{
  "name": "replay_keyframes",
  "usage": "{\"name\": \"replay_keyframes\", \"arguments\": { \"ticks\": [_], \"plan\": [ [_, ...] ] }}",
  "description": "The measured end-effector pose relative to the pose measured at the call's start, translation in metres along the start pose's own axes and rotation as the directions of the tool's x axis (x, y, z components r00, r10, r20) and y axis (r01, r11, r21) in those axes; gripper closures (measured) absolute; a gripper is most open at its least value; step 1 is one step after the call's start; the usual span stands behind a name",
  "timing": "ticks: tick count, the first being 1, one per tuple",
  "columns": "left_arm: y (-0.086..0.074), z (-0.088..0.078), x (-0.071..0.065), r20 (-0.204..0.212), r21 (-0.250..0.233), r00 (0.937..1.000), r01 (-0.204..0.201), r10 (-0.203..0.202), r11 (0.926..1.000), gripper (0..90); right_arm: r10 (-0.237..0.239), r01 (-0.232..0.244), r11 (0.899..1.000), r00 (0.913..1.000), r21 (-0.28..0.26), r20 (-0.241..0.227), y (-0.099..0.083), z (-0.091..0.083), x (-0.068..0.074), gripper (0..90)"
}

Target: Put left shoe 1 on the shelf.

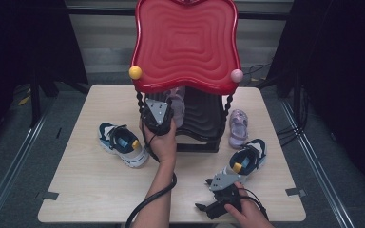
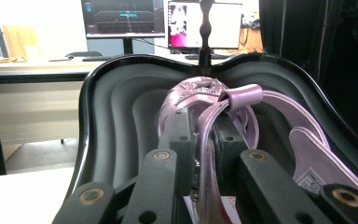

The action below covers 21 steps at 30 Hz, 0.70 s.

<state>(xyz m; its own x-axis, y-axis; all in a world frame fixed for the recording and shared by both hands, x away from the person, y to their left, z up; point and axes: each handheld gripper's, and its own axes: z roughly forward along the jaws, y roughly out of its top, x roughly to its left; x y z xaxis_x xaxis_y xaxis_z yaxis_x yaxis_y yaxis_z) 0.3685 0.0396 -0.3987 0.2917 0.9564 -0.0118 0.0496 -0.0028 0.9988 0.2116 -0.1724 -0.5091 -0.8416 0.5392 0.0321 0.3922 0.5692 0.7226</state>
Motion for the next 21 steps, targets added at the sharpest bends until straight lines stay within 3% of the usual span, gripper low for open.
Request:
{"name": "replay_keyframes", "arguments": {
  "ticks": [3,11,14,19,21],
  "plan": [
    [-0.005,0.003,-0.002,-0.008,0.021,0.9996,-0.026,0.026,0.9994,80.6,0.000,0.000,1.000,1.0000,0.000,0.000,0.000,0.000,0.000,9.8],
    [-0.012,0.002,-0.004,0.014,0.066,0.9991,-0.040,0.040,0.9970,76.5,0.000,0.000,1.000,1.0000,0.000,0.000,0.000,0.000,0.000,9.8],
    [-0.007,0.002,-0.003,0.029,0.110,0.9977,-0.064,0.062,0.9918,73.8,0.000,0.000,1.000,1.0000,0.000,0.000,0.000,0.000,0.000,9.8],
    [-0.003,-0.001,-0.003,0.016,0.151,0.9959,-0.091,0.089,0.9843,68.1,0.000,0.000,1.000,1.0000,0.000,0.000,0.000,0.000,0.000,9.8],
    [-0.001,-0.002,-0.002,0.019,0.188,0.9947,-0.103,0.101,0.9768,66.1,0.000,0.000,1.000,1.0000,0.000,0.000,0.000,0.000,0.000,9.8]
  ]
}}
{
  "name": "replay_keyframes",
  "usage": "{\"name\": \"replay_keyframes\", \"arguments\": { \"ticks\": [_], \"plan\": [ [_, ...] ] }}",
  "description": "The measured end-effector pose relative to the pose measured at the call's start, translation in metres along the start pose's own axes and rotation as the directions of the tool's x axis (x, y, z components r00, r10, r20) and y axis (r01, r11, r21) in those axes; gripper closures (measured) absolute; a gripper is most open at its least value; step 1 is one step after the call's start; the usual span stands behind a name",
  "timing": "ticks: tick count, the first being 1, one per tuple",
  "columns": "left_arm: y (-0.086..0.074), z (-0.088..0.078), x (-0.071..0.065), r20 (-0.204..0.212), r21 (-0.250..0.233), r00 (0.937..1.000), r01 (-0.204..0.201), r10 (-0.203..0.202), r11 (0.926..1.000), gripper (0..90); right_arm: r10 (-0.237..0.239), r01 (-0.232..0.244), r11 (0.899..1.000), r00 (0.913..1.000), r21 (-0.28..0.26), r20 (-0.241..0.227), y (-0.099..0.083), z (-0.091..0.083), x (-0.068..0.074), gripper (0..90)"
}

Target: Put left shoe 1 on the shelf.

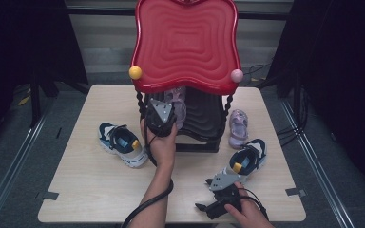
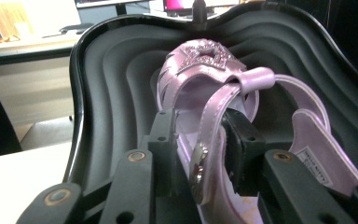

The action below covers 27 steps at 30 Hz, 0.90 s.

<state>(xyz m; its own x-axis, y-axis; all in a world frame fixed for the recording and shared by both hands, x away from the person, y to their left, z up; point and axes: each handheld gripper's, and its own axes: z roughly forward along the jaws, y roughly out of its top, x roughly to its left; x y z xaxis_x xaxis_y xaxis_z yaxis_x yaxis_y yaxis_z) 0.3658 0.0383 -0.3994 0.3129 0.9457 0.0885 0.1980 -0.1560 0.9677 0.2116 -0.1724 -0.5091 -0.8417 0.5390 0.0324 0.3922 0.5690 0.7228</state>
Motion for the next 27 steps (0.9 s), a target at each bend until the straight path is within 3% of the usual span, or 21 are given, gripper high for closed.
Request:
{"name": "replay_keyframes", "arguments": {
  "ticks": [6,9,13,16,22,27],
  "plan": [
    [0.004,0.000,0.002,0.011,0.079,0.9995,-0.032,0.031,0.9963,67.4,0.000,0.000,1.000,1.0000,0.000,0.000,0.000,0.000,0.000,9.8],
    [0.006,0.001,0.003,0.012,0.119,0.9986,-0.052,0.051,0.9915,73.7,0.000,0.000,1.000,1.0000,0.000,0.000,0.000,0.000,0.000,9.8],
    [0.009,0.004,0.002,0.002,0.172,0.9989,-0.046,0.046,0.9840,80.3,0.000,0.000,1.000,1.0000,0.000,0.000,0.000,0.000,0.000,9.8],
    [0.012,0.003,0.001,-0.018,0.157,0.9983,-0.053,0.056,0.9862,81.4,0.000,0.000,1.000,1.0000,0.000,0.000,0.000,0.000,0.000,9.8],
    [0.011,0.004,0.001,-0.034,0.067,0.9994,0.009,-0.006,0.9977,82.3,0.000,0.000,1.000,1.0000,0.000,0.000,0.000,0.000,0.000,9.8],
    [0.011,0.010,-0.002,-0.050,0.023,0.9973,0.055,-0.054,0.9982,82.3,0.000,0.000,1.000,1.0000,0.000,0.000,0.000,0.000,0.000,9.8]
  ]
}}
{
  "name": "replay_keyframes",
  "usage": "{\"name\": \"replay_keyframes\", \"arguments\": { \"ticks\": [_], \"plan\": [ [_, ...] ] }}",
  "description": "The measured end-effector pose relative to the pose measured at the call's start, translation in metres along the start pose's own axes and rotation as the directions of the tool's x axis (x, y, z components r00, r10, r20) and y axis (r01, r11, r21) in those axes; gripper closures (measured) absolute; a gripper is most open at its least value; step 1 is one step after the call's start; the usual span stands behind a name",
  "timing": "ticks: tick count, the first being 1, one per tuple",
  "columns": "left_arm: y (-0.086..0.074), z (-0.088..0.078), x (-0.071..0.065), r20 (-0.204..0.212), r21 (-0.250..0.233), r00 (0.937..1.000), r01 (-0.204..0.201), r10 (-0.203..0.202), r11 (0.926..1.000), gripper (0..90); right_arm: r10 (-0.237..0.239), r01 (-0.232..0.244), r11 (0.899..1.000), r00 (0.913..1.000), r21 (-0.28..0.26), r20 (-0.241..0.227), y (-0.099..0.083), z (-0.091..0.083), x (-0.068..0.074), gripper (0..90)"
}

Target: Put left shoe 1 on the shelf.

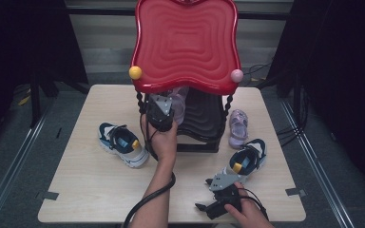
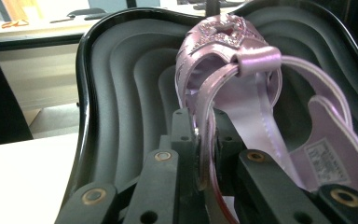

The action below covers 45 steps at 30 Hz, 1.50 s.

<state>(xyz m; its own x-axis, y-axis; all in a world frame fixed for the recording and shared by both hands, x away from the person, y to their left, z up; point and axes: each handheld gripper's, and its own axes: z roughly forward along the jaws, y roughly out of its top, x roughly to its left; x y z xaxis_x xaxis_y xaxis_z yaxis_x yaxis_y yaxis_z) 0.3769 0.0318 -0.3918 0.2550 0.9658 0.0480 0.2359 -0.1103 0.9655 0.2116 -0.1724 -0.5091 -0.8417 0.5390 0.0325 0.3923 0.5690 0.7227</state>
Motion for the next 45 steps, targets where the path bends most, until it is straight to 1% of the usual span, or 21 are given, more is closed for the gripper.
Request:
{"name": "replay_keyframes", "arguments": {
  "ticks": [1,4,6,7,8,9,10,12,14,18,21,23,25,26,27,29,33,36,41,43,45],
  "plan": [
    [-0.001,0.002,0.000,-0.002,-0.001,1.0000,0.001,-0.001,1.0000,82.3,0.000,0.000,1.000,1.0000,0.000,0.000,0.000,0.000,0.000,9.8],
    [-0.007,0.007,0.000,-0.011,0.002,0.9995,0.028,-0.028,0.9996,81.9,0.000,0.000,1.000,1.0000,0.000,0.000,0.000,0.000,0.000,9.8],
    [-0.009,0.007,-0.002,-0.007,0.006,0.9998,0.017,-0.017,0.9998,81.4,0.000,0.000,1.000,1.0000,0.000,0.000,0.000,0.000,0.000,9.8],
    [-0.009,0.005,-0.002,0.007,0.015,1.0000,-0.001,0.001,0.9999,81.2,0.000,0.000,1.000,1.0000,0.000,0.000,0.000,0.000,0.000,9.8],
    [-0.009,0.005,-0.002,0.009,0.019,1.0000,-0.002,0.002,0.9998,81.0,0.000,0.000,1.000,1.0000,0.000,0.000,0.000,0.000,0.000,9.8],
    [-0.009,0.004,-0.001,0.018,0.026,0.9998,0.006,-0.007,0.9996,80.8,0.000,0.000,1.000,1.0000,0.000,0.000,0.000,0.000,0.000,9.8],
    [-0.010,0.003,-0.002,0.016,0.027,0.9997,0.016,-0.016,0.9995,80.4,0.000,0.000,1.000,1.0000,0.000,0.000,0.000,0.000,0.000,9.8],
    [-0.010,0.002,-0.002,0.015,0.037,0.9999,-0.006,0.006,0.9993,80.2,0.000,0.000,1.000,1.0000,0.000,0.000,0.000,0.000,0.000,9.8],
    [-0.010,0.000,-0.002,0.024,0.044,0.9996,-0.015,0.014,0.9989,79.7,0.000,0.000,1.000,1.0000,0.000,0.000,0.000,0.000,0.000,9.8],
    [-0.010,-0.001,-0.004,0.029,0.046,0.9996,-0.007,0.006,0.9989,78.0,0.000,0.000,1.000,1.0000,0.000,0.000,0.000,0.000,0.000,9.8],
    [-0.010,-0.003,-0.004,0.024,0.055,0.9993,-0.030,0.028,0.9981,77.1,0.000,0.000,1.000,1.0000,0.000,0.000,0.000,0.000,0.000,9.8],
    [-0.009,-0.004,-0.004,0.029,0.056,0.9993,-0.027,0.025,0.9981,74.1,0.000,0.000,1.000,1.0000,0.000,0.000,0.000,0.000,0.000,9.8],
    [-0.009,-0.005,-0.004,0.030,0.067,0.9986,-0.047,0.045,0.9967,73.2,0.000,0.000,1.000,1.0000,0.000,0.000,0.000,0.000,0.000,9.8],
    [-0.008,-0.006,-0.003,0.028,0.068,0.9985,-0.049,0.048,0.9965,72.7,0.000,0.000,1.000,1.0000,0.000,0.000,0.000,0.000,0.000,9.8],
    [-0.007,-0.007,-0.002,0.034,0.064,0.9983,-0.049,0.047,0.9967,72.3,0.000,0.000,1.000,1.0000,0.000,0.000,0.000,0.000,0.000,9.8],
    [-0.005,-0.009,0.000,0.038,0.074,0.9982,-0.050,0.047,0.9960,70.1,0.000,0.000,1.000,1.0000,0.000,0.000,0.000,0.000,0.000,9.8],
    [-0.001,-0.015,0.001,0.053,0.097,0.9965,-0.069,0.064,0.9929,68.2,0.000,0.000,1.000,1.0000,0.000,0.000,0.000,0.000,0.000,9.8],
    [0.002,-0.021,0.002,0.055,0.086,0.9957,-0.079,0.075,0.9931,65.6,-0.001,0.001,1.000,1.0000,0.000,0.000,0.000,0.000,0.000,9.8],
    [0.005,-0.033,0.005,0.090,0.093,0.9932,-0.081,0.073,0.9923,61.9,-0.003,0.003,1.000,1.0000,-0.002,0.001,0.000,0.000,0.000,9.8],
    [0.006,-0.038,0.008,0.115,0.111,0.9900,-0.095,0.082,0.9893,61.4,-0.003,0.003,1.000,1.0000,-0.002,0.001,0.000,0.000,0.000,9.8],
    [0.004,-0.043,0.011,0.136,0.124,0.9876,-0.095,0.078,0.9877,61.4,-0.003,0.003,1.000,1.0000,-0.002,0.001,0.000,0.000,0.000,9.8]
  ]
}}
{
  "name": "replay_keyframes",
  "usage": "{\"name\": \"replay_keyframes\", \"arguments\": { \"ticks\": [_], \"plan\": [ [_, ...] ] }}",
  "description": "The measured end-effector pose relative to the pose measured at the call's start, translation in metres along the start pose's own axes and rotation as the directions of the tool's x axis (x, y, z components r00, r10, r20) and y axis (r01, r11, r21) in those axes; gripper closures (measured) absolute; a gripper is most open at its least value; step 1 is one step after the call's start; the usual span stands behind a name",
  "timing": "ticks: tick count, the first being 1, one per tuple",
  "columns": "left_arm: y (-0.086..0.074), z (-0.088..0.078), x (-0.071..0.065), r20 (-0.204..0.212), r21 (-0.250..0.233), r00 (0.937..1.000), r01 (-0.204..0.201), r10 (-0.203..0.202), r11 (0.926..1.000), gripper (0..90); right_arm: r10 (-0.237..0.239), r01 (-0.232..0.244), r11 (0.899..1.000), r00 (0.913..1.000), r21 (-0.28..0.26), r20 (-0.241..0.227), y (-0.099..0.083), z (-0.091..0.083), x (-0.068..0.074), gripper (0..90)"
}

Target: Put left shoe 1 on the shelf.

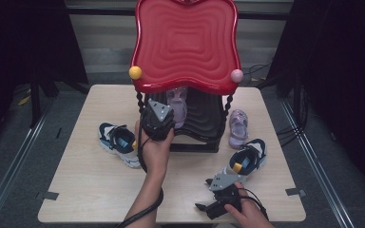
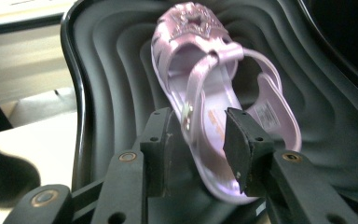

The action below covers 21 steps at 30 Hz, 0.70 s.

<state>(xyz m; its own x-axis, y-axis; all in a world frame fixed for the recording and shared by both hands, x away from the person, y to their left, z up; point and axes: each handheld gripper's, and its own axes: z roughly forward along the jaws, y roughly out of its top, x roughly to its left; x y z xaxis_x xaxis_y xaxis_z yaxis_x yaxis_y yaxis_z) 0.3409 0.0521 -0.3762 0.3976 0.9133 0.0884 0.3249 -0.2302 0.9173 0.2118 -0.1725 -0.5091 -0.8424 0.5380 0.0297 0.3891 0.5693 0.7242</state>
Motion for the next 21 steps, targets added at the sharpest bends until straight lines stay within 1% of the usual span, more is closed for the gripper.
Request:
{"name": "replay_keyframes", "arguments": {
  "ticks": [1,2,3,4,6,7,9,10,11,12,13,14,16,17,19,20,21],
  "plan": [
    [-0.001,-0.002,0.002,0.019,0.005,0.9998,0.004,-0.004,1.0000,60.9,0.000,0.000,1.000,1.0000,0.000,0.000,0.000,0.000,0.000,9.8],
    [-0.002,-0.005,0.003,0.028,0.002,0.9996,0.006,-0.006,1.0000,60.8,0.000,0.000,1.000,1.0000,0.000,0.000,0.000,0.000,0.000,9.8],
    [-0.003,-0.008,0.004,0.031,0.001,0.9995,-0.003,0.003,1.0000,60.0,0.003,-0.003,1.000,1.0000,0.002,-0.001,0.000,0.000,0.000,9.8],
    [-0.003,-0.010,0.005,0.047,0.009,0.9989,-0.007,0.007,0.9999,59.5,0.003,-0.003,1.000,1.0000,0.002,-0.001,0.000,0.000,0.000,9.8],
    [-0.004,-0.015,0.006,0.081,0.019,0.9965,0.017,-0.019,0.9997,55.7,0.003,-0.003,1.000,1.0000,0.002,-0.001,0.000,0.000,0.000,9.8],
    [-0.004,-0.017,0.007,0.094,0.025,0.9955,0.014,-0.017,0.9996,54.3,0.003,-0.003,1.000,1.0000,0.002,-0.001,0.000,0.000,0.000,9.8],
    [-0.005,-0.021,0.008,0.106,0.028,0.9943,0.009,-0.012,0.9996,52.6,0.003,-0.003,1.000,1.0000,0.002,-0.001,0.000,0.000,0.000,9.8],
    [-0.006,-0.023,0.009,0.122,0.030,0.9923,0.019,-0.022,0.9994,51.8,0.003,-0.003,1.000,1.0000,0.002,-0.001,0.000,0.000,0.000,9.8],
    [-0.007,-0.024,0.011,0.139,0.042,0.9901,0.012,-0.018,0.9990,50.2,0.003,-0.003,1.000,1.0000,0.002,-0.001,0.000,0.000,0.000,9.8],
    [-0.009,-0.025,0.010,0.154,0.049,0.9877,0.017,-0.025,0.9986,48.6,0.003,-0.003,1.000,1.0000,0.002,-0.001,0.000,0.000,0.000,9.8],
    [-0.012,-0.026,0.010,0.176,0.067,0.9844,-0.001,-0.011,0.9978,47.1,0.003,-0.003,1.000,1.0000,0.003,0.000,0.000,0.000,0.000,9.8],
    [-0.014,-0.027,0.010,0.179,0.071,0.9838,0.000,-0.013,0.9974,45.3,0.003,-0.003,1.000,1.0000,0.003,-0.001,0.000,0.000,0.000,9.8],
    [-0.018,-0.028,0.011,0.201,0.081,0.9795,-0.005,-0.011,0.9967,43.5,0.003,-0.003,1.000,1.0000,0.003,-0.001,0.000,0.000,0.000,9.8],
    [-0.020,-0.028,0.011,0.206,0.086,0.9785,-0.003,-0.015,0.9963,42.4,0.003,-0.003,1.000,1.0000,0.003,-0.001,0.000,0.000,0.000,9.8],
    [-0.026,-0.028,0.011,0.231,0.099,0.9726,0.006,-0.028,0.9951,40.9,0.003,-0.003,1.000,1.0000,0.003,-0.001,0.000,0.000,0.000,9.8],
    [-0.030,-0.028,0.011,0.238,0.108,0.9711,-0.003,-0.023,0.9942,40.3,0.003,-0.003,1.000,1.0000,0.003,-0.001,0.000,0.000,0.000,9.8],
    [-0.032,-0.028,0.011,0.247,0.121,0.9689,-0.020,-0.011,0.9924,39.7,0.003,-0.003,1.000,1.0000,0.003,-0.001,0.000,0.000,0.000,9.8]
  ]
}}
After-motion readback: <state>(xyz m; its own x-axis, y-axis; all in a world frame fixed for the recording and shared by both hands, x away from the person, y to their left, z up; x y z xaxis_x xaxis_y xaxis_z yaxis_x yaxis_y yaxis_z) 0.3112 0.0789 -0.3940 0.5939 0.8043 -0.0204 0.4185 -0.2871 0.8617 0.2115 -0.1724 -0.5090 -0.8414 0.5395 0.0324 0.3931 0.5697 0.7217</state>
